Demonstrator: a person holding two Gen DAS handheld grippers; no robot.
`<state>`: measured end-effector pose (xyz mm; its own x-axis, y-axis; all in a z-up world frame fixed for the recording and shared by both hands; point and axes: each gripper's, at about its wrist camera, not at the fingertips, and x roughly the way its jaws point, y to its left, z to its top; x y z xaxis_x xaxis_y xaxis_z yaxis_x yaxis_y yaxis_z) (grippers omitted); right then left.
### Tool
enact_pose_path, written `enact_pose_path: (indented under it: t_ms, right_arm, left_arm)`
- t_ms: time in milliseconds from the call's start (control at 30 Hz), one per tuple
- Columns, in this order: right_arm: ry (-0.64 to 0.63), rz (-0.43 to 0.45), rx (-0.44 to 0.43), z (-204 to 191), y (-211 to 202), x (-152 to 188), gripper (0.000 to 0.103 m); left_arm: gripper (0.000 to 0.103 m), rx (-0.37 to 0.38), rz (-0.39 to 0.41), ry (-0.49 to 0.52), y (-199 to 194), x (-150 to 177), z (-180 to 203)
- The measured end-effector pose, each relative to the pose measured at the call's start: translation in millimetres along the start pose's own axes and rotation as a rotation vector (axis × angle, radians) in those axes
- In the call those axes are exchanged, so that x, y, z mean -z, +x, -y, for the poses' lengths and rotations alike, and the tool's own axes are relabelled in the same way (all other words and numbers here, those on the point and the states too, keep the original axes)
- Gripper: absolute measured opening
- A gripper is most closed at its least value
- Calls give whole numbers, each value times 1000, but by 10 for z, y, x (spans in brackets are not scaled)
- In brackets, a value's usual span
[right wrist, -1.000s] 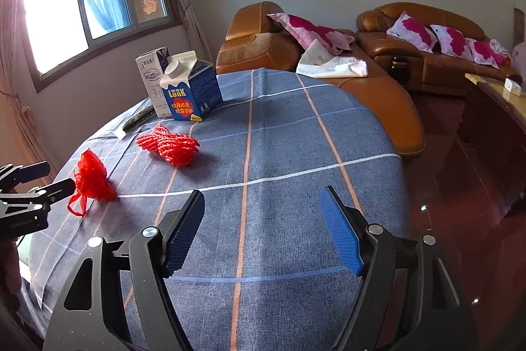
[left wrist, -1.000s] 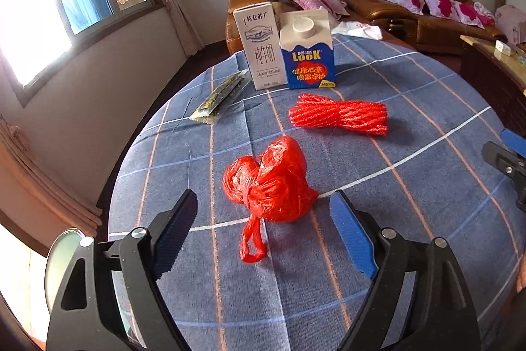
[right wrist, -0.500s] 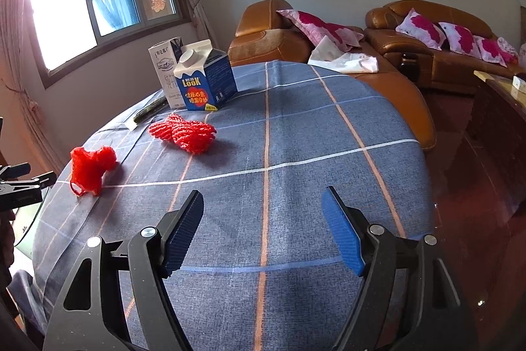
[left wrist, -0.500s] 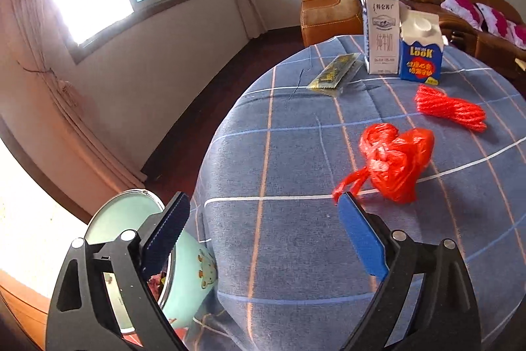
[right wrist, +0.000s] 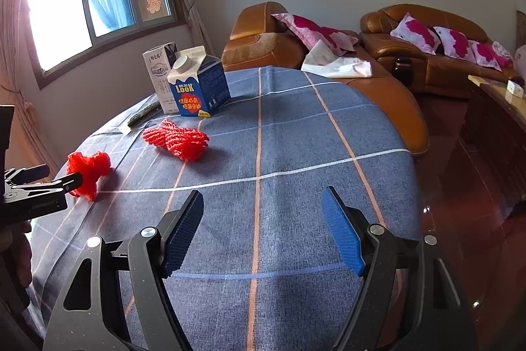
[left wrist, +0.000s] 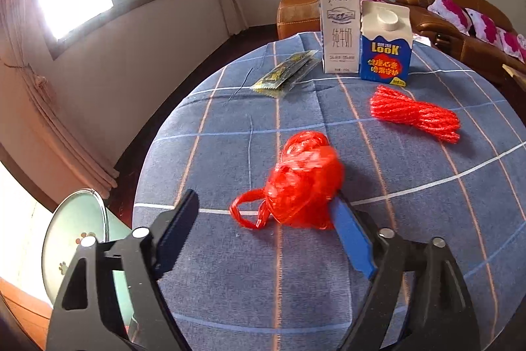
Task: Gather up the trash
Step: 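Grasp the red plastic bag with the left gripper while the right gripper grasps the red mesh net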
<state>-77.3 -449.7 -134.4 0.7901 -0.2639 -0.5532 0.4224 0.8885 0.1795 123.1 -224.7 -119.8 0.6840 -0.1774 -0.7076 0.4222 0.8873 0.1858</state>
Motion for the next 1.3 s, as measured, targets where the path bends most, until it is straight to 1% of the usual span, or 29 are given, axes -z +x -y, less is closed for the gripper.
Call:
enact_pose_path:
  t_ms: [33,67,100,167,200,233,367,467,567,700,733,767,800,833,867,900,967,1000,1067,1133,1167,1200,1233,1267,1300]
  right_arm:
    - [0,2,2,0,2,-24,73]
    - [1,5,3,-1,4,-46,73]
    - [3,5,7,-6,17,-83,73]
    - [7,1,9,-29,53,-142,73]
    - [4,-7,12,-63,83,-185,73]
    - [0,-12,14,-107,113,-230,73]
    - [-17,-35,-3,-315,223,-393,73]
    - [-23,-37,-13,-464,312,-500,73]
    - [-3,-51,-20,-570,456,-584,73]
    - [4,-106,-6,-695,762,-639,72]
    - [6,-122,0,-710,839,-642,70]
    - [10,-135,4,-720,900,-640,67]
    - [28,-157,-3,-697,959,-648,64]
    - [45,-147,-4,-664,948,-656,63]
    - [48,-129,10,-639,916,-662,63]
    - [42,-120,21,-615,879,-667,63]
    - [39,-120,23,-562,831,-659,63]
    - [36,-113,34,-513,787,-638,63]
    - [44,-110,47,-418,732,-604,64]
    - [76,-112,49,-296,690,-575,66]
    - [89,-110,46,-256,674,-570,67]
    - [96,-107,47,-231,658,-569,67]
    - [95,-104,45,-230,648,-571,68]
    - [90,-101,42,-239,643,-580,68]
    - [87,-102,38,-258,649,-586,68]
  left_arm:
    - [65,5,-7,2,17,12,-46]
    - [54,16,-10,9,25,27,-81]
    - [33,42,-17,14,41,29,-113]
    - [17,84,-29,7,65,28,-172]
    - [5,104,-29,10,72,24,-185]
    - [2,115,-27,14,71,22,-196]
    - [0,137,2,23,5,14,-249]
    - [0,137,36,32,-113,24,-319]
    - [0,126,64,30,-237,55,-429]
    - [0,112,76,3,-306,95,-564]
    - [1,106,83,-11,-320,96,-587]
    - [6,106,89,-19,-337,102,-604]
    - [23,107,90,-16,-348,109,-598]
    - [34,104,99,-15,-368,112,-572]
    - [52,99,112,-16,-391,115,-538]
    - [54,108,118,-12,-402,115,-490]
    - [56,133,112,-4,-388,107,-384]
    - [61,140,110,-1,-366,101,-312]
    - [63,139,109,14,-298,89,-181]
    - [63,133,96,19,-162,69,-79]
    - [59,135,79,21,-77,60,-47]
    - [34,144,62,18,-4,55,-44]
    - [20,163,37,9,57,54,-61]
    - [16,181,17,-10,105,58,-104]
    - [11,183,17,-17,107,62,-144]
